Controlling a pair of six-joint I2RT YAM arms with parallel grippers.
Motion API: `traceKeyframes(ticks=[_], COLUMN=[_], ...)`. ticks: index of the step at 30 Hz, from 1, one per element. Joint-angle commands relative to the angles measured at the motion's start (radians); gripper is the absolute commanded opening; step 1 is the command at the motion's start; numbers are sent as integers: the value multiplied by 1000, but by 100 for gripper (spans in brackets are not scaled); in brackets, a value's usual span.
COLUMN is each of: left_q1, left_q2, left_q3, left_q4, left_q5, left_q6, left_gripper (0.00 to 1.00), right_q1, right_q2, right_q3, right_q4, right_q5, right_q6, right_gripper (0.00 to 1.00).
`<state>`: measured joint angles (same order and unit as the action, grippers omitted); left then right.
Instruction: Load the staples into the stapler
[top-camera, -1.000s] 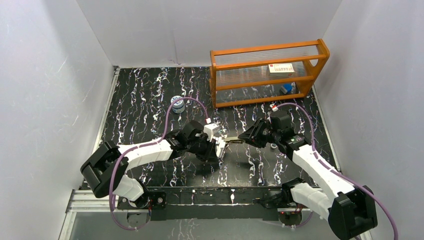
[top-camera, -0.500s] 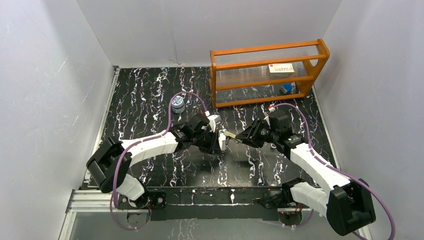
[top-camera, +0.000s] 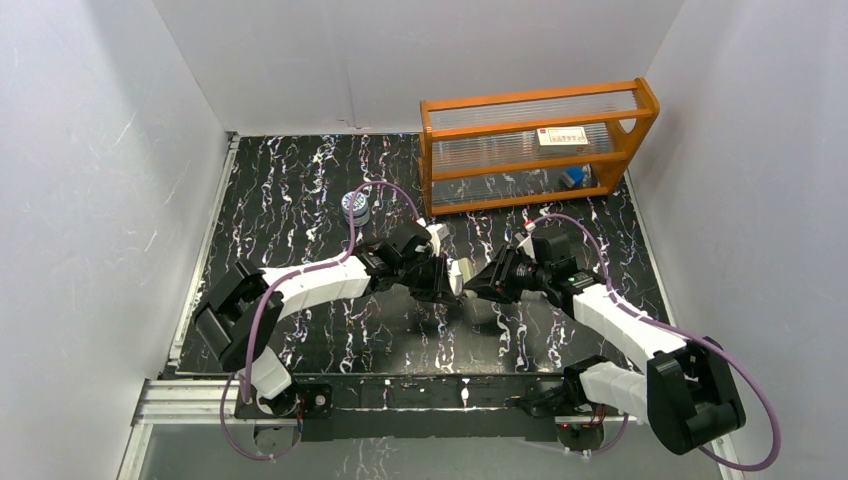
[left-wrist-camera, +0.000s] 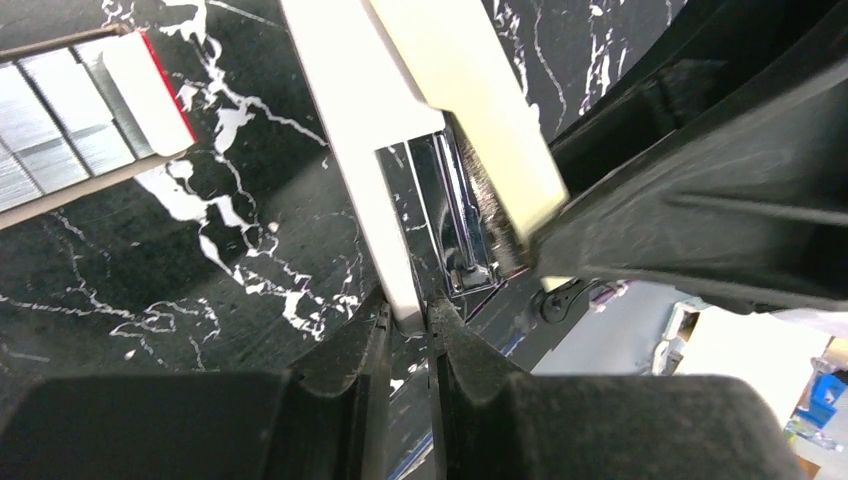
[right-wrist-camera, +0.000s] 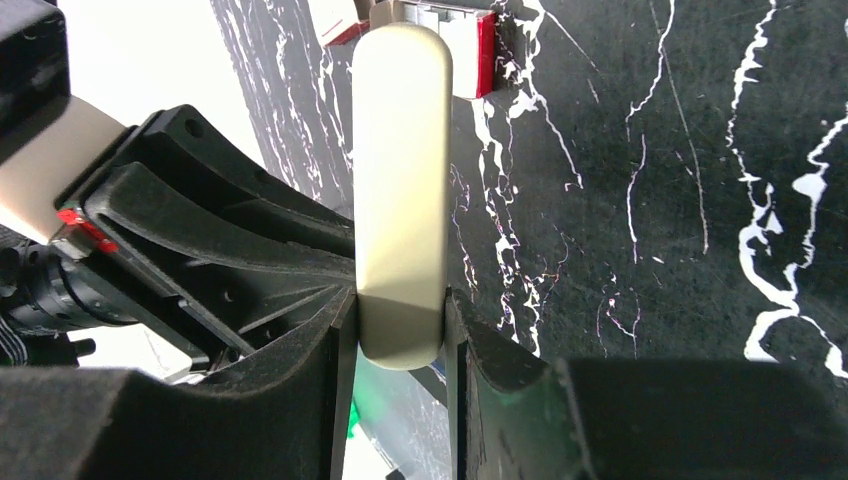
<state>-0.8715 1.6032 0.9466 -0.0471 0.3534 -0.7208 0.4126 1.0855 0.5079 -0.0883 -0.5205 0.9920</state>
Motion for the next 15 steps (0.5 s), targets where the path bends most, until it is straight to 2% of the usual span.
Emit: traceKeyframes(ticks=[1,6,12,15], left_q1=[-18,-20,-18,-19], left_q2=[8,24,27,22], left_q3=[68,86,79,72], left_q4=[99,110,108,108], left_q5=[74,72,55,46], left_q6=[-48,-71,-81,-79], left_gripper=[0,0,0,0], right_q1=[17,46,71,71], right_q2=[31,63,76,71], right_q3=[7,22,20,19], right_q4=[125,133,133,129], right_q5=[-88,-63,-31,-16], right_q6=[-36,-49,-46,-40], right_gripper=[35,43,61,58])
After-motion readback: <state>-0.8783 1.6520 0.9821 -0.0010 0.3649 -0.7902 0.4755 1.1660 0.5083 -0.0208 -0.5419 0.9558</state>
